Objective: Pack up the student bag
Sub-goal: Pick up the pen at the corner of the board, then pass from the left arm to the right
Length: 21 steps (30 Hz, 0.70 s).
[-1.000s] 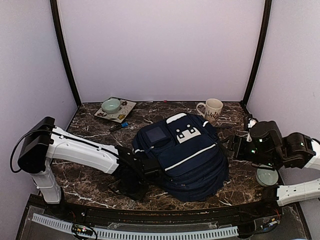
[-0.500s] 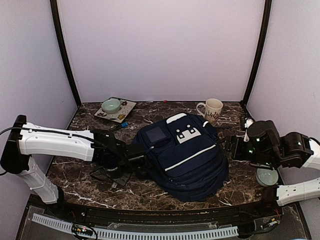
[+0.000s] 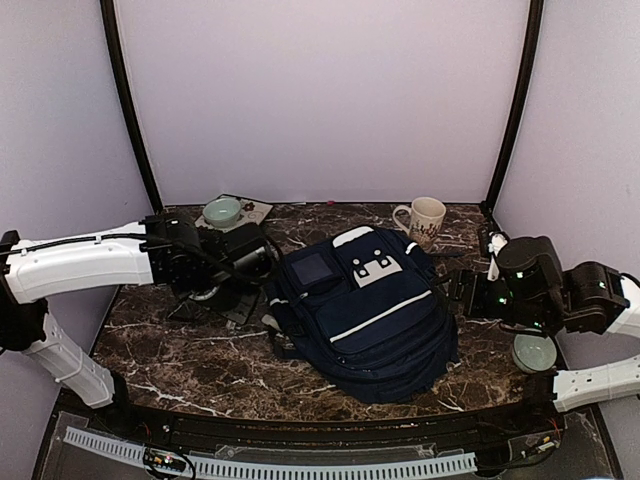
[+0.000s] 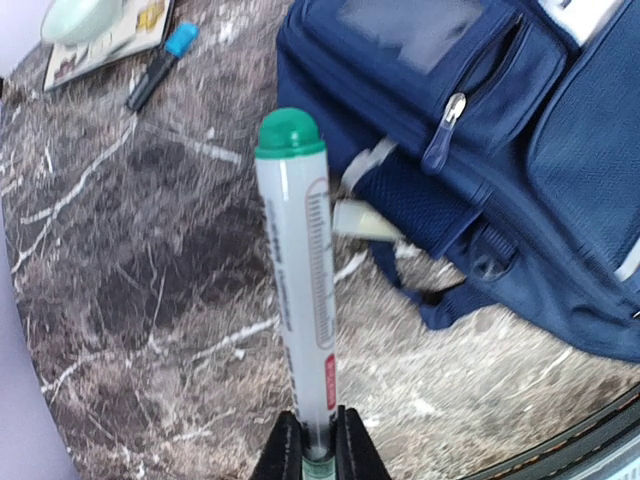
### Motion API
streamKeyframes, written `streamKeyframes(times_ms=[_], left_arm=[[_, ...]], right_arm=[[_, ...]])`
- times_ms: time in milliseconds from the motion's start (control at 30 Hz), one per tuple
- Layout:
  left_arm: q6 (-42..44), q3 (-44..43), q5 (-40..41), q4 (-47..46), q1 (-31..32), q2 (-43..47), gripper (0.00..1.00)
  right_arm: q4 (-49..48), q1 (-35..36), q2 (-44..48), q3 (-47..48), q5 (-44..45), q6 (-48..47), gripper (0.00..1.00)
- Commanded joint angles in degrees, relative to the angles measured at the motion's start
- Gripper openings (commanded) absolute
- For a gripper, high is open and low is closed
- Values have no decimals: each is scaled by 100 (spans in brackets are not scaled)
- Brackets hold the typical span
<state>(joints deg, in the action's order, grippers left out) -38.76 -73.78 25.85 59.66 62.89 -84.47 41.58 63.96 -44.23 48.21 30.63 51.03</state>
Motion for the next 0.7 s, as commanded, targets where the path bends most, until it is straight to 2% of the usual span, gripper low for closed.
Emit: streamKeyframes(times_ms=[0, 200, 433, 667], left_arm=[[601, -564, 188, -309, -34, -28, 1], [1798, -795, -429, -1436, -32, -54, 2], [2984, -630, -1003, -2404, 113, -109, 2], [4085, -415, -1649, -3250, 564, -248, 2]], right_arm=[[-193, -50, 47, 190, -115, -137, 88], [-258, -111, -59, 253, -528, -317, 89], [-218, -304, -253, 504, -1319, -307, 89], [287, -508, -317, 645, -2693, 35, 90]])
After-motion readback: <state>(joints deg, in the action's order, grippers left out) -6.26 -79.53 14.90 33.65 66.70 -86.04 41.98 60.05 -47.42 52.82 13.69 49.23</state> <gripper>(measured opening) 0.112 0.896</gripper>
